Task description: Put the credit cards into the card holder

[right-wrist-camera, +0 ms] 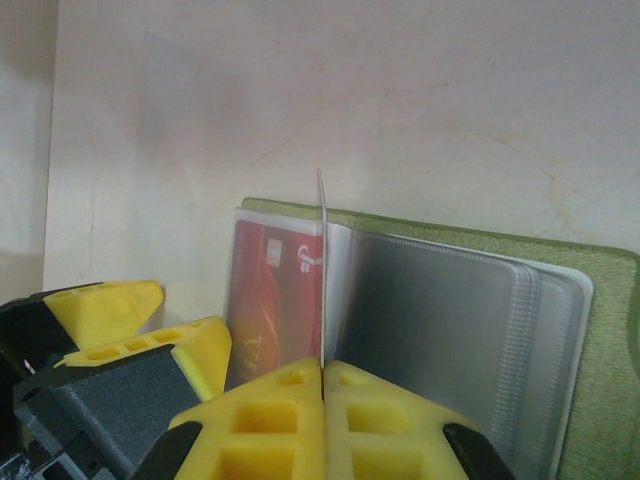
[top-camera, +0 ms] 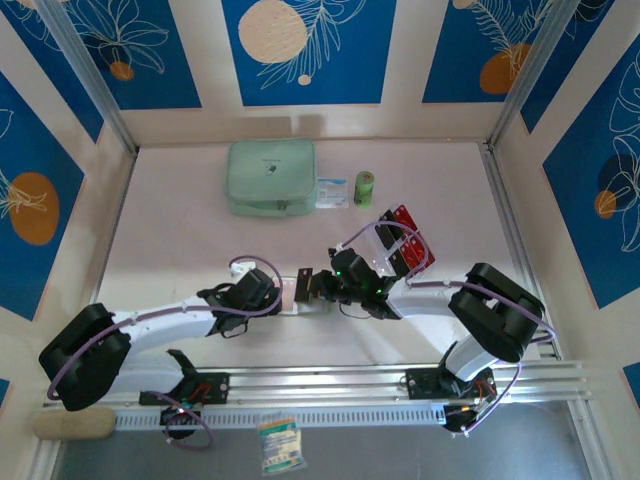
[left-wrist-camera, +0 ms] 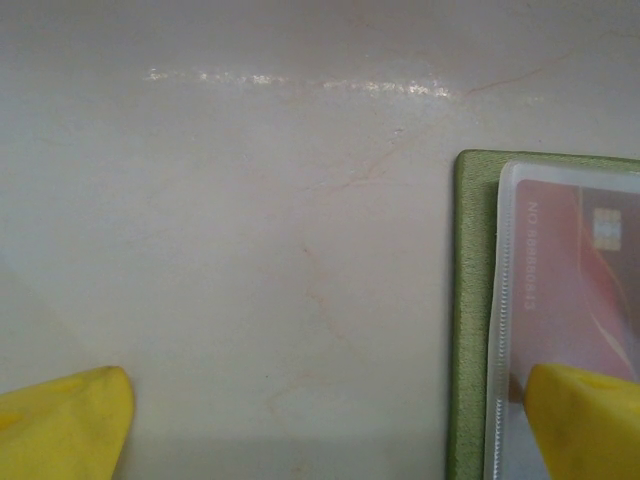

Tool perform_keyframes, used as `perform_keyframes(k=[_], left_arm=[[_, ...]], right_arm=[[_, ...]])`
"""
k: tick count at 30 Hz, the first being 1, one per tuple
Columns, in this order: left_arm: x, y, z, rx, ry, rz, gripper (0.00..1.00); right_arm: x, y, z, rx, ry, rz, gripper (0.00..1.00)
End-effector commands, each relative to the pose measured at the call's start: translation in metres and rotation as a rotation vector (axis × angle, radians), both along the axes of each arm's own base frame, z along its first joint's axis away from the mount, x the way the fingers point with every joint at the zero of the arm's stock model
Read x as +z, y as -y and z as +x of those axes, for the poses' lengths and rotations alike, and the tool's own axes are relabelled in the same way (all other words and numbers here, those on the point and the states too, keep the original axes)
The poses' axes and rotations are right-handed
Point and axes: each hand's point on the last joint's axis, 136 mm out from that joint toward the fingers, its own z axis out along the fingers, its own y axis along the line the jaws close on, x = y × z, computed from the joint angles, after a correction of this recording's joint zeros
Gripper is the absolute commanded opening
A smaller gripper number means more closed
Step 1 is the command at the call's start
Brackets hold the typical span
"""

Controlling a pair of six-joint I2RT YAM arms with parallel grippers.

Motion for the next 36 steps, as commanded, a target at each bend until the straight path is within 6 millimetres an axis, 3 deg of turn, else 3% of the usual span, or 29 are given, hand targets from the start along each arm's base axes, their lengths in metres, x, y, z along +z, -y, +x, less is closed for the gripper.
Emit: perform_keyframes(k=[1,12,36], left_arm=[[-0.002,-0.009,-0.003,0.021,-0.004,0.021,1.0],[-0.002,-0.008,-0.003,0.019,-0.003,0.018,1.0],[0.001,-0.009,-0.003,0.02,0.005,0.012,1.0]], right_arm=[[-0.007,-0.001,-0.006,0.008,-0.024,0.006,0.0],[-0.02,0.001,-0.012,-0.006,-0.07,0.015,0.0],[-0.024,-0.001,-0.015,-0.005,-0.098,0.049,0.0]])
